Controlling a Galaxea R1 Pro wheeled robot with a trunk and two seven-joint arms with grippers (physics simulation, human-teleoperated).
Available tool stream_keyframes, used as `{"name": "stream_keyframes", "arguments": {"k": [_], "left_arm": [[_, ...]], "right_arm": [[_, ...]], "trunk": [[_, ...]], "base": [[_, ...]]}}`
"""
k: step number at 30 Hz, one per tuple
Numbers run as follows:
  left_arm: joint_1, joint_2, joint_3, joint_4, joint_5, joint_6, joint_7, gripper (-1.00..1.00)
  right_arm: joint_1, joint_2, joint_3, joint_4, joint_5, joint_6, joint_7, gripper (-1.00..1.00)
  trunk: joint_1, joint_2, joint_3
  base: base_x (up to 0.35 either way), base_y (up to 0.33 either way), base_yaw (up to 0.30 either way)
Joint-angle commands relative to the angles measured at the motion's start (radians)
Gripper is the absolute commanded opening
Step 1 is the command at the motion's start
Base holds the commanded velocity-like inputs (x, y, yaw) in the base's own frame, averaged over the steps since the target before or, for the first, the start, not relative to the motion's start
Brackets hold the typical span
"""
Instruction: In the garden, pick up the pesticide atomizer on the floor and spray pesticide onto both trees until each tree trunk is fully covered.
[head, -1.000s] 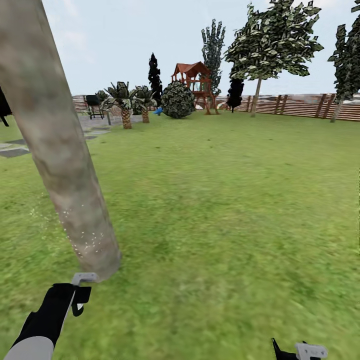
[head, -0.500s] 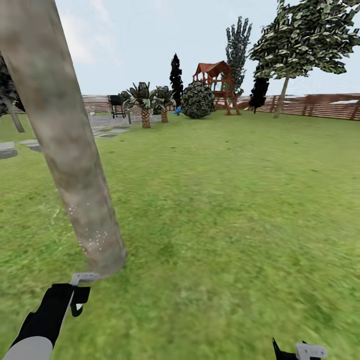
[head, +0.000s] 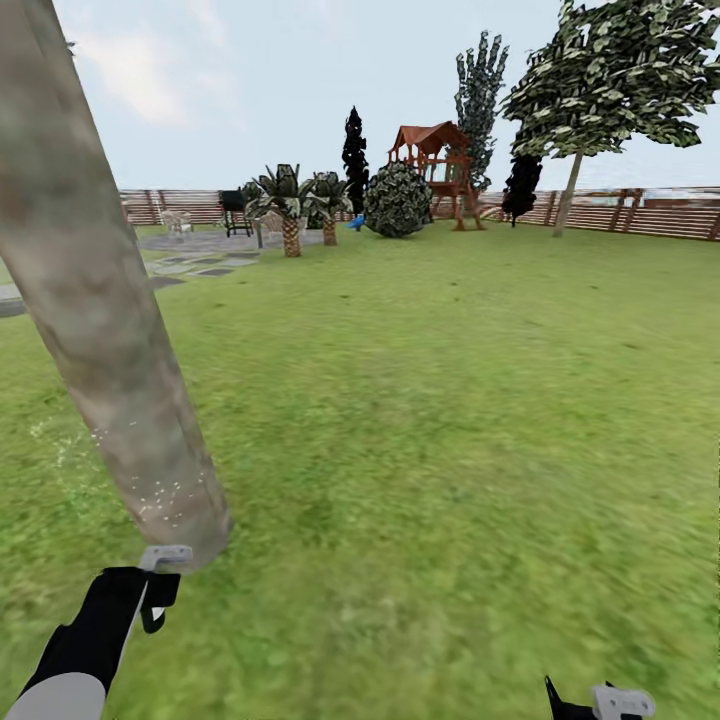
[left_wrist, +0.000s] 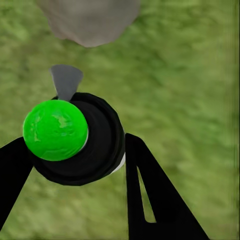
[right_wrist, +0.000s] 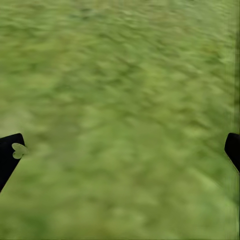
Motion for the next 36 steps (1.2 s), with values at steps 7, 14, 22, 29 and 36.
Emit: {"name": "stream_keyframes", "arguments": {"k": [7, 14, 22, 29, 36], "left_arm": [[0.0, 0.001, 0.004, -0.002, 0.001, -0.002, 0.002, -1.0], [-0.016, -0.041, -0.005, -0.004, 0.024, -0.018, 0.005, -1.0], [-0.131, -0.042, -0.001, -0.029, 0.026, -0.006, -0.009, -1.0], [-0.136, -0.08, -0.039, -0.127, 0.027, -0.001, -0.014, -1.0], [-0.137, 0.034, -0.04, -0.153, 0.038, 0.007, -0.208, -1.0]], "right_arm": [[0.0, 0.0, 0.0, -0.001, 0.0, 0.0, 0.0, 1.0], [0.0, 0.0, 0.0, -0.002, 0.0, 0.0, 0.0, 1.0], [0.0, -0.003, -0.001, -0.002, 0.0, 0.0, 0.0, 1.0], [0.0, -0.004, -0.001, -0.002, 0.0, 0.0, 0.0, 1.0], [0.0, -0.003, 0.0, -0.001, 0.001, 0.0, 0.0, 1.0]], "trunk": [[0.0, 0.0, 0.0], [0.0, 0.0, 0.0], [0.0, 0.0, 0.0], [0.0, 0.0, 0.0], [0.0, 0.0, 0.0]], "base": [[-0.107, -0.187, 0.237], [-0.009, -0.007, 0.278], [0.0, 0.0, 0.072], [0.0, 0.0, 0.0], [0.0, 0.0, 0.0]]}}
